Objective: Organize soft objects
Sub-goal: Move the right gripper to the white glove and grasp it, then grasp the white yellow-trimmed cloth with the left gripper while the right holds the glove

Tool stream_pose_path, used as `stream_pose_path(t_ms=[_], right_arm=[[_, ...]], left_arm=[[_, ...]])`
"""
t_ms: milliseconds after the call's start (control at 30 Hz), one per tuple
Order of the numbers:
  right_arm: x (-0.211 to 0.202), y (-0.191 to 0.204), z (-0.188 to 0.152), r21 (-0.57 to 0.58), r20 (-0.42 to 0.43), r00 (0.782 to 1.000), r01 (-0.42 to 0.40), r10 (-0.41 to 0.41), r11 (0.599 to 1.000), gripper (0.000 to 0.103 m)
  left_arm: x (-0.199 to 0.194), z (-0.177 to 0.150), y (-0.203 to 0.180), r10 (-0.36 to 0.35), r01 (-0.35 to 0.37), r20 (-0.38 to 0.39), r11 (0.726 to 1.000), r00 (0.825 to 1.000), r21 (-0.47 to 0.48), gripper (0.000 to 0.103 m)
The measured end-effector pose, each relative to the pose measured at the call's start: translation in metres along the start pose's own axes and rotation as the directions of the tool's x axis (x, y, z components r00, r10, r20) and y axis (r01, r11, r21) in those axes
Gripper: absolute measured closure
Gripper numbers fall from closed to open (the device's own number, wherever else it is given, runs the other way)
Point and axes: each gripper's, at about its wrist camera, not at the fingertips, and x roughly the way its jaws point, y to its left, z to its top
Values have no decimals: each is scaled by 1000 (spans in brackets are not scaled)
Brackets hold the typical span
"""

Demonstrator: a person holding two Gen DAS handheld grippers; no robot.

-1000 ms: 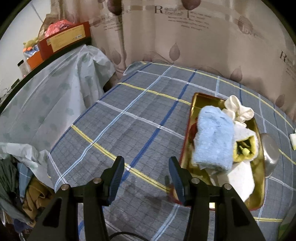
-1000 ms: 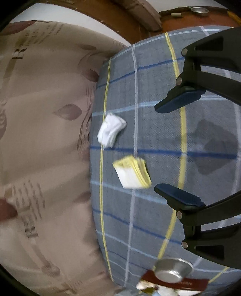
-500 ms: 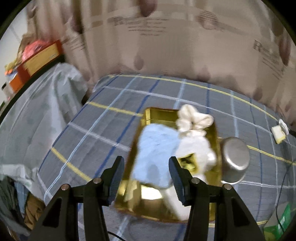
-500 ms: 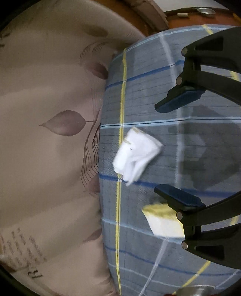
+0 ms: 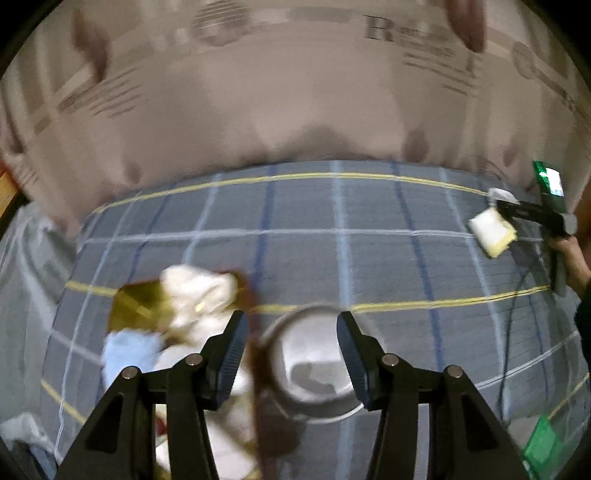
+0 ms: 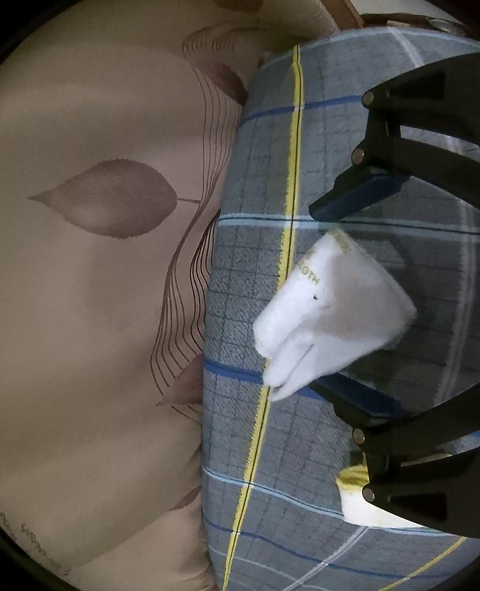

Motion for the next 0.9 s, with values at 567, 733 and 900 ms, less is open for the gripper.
stream_pose_path(t_ms=[567, 733, 900], right_arm=[[-44, 1, -63, 96, 47, 996, -84, 80, 992, 71], [-71, -2, -94, 134, 76, 997, -37, 27, 990, 71], [-90, -17, -121, 199, 50, 998, 14, -24, 980, 71]], left_arm=[[26, -5, -71, -98, 104, -59, 990, 993, 99, 52], [24, -5, -92, -122, 127, -43, 984, 992, 124, 52], [29, 3, -123, -162, 163, -19, 973, 987, 162, 52]])
